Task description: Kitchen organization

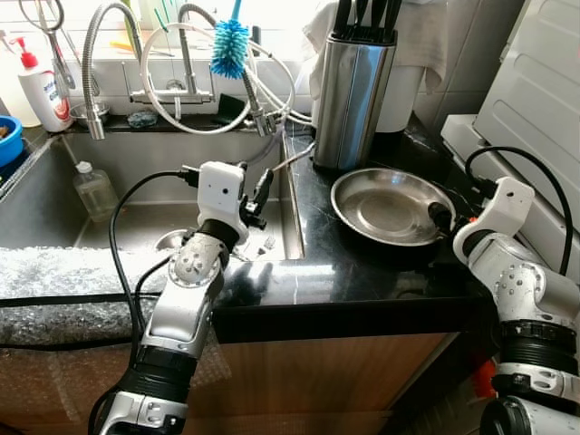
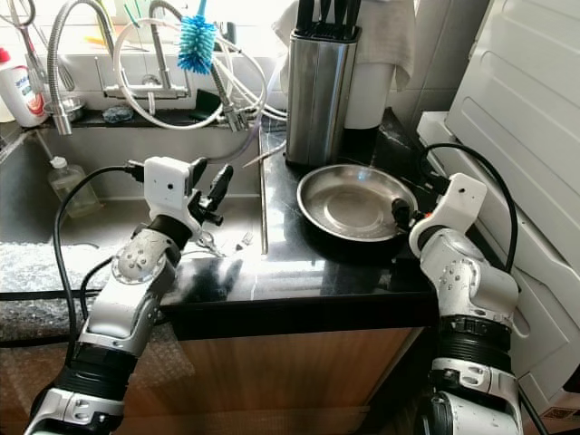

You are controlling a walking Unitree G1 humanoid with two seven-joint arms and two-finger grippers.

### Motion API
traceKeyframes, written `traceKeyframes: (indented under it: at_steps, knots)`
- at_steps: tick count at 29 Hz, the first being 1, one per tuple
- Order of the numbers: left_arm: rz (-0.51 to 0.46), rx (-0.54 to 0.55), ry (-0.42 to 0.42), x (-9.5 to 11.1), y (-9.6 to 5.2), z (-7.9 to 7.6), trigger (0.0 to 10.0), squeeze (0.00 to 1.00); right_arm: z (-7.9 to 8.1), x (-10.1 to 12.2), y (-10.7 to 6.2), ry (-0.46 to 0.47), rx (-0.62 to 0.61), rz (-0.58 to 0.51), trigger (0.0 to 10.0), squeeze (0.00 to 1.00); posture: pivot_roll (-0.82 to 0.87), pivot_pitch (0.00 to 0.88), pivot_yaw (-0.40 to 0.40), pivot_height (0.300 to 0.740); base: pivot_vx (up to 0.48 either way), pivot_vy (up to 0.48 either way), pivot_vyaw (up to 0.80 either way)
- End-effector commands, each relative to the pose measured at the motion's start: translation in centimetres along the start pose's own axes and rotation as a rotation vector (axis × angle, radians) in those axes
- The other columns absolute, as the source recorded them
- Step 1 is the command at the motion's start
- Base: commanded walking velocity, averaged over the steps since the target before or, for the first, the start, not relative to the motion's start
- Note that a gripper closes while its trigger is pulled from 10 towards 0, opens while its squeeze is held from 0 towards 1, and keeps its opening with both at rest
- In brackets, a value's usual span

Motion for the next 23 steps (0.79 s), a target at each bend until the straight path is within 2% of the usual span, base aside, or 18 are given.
traceKeyframes:
  at_steps: [1, 6, 23]
  knots:
    - [0.000, -0.013, 0.021, 0.2, 0.1, -0.2, 10.0, 0.00, 0.7, 0.1, 0.3, -0.006, 0.024, 0.002, 0.0, 0.00, -0.15, 0.000, -0.043, 0.740, 0.000, 0.000, 0.00]
    - [0.011, -0.014, 0.024, 0.0, 0.0, -0.1, 10.0, 0.00, 1.3, 0.1, 0.2, -0.010, 0.046, -0.001, 0.0, 0.00, -0.15, 0.000, -0.043, 0.740, 0.000, 0.000, 0.00]
    - [0.030, -0.024, 0.035, -0.3, 0.1, -0.2, 10.0, 0.00, 1.7, 0.6, 0.1, -0.044, 0.057, -0.031, 0.0, 0.00, -0.15, 0.000, -0.041, 0.740, 0.000, 0.000, 0.00]
Point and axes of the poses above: a point about 5 cm out from each wrist's last joint towards the gripper, its own y axis pointing out of the wrist towards the gripper, its own x axis along the axis of the wrist's last joint, z = x × y, the point moved 3 cm from there along y, pointing out of the wrist towards the gripper
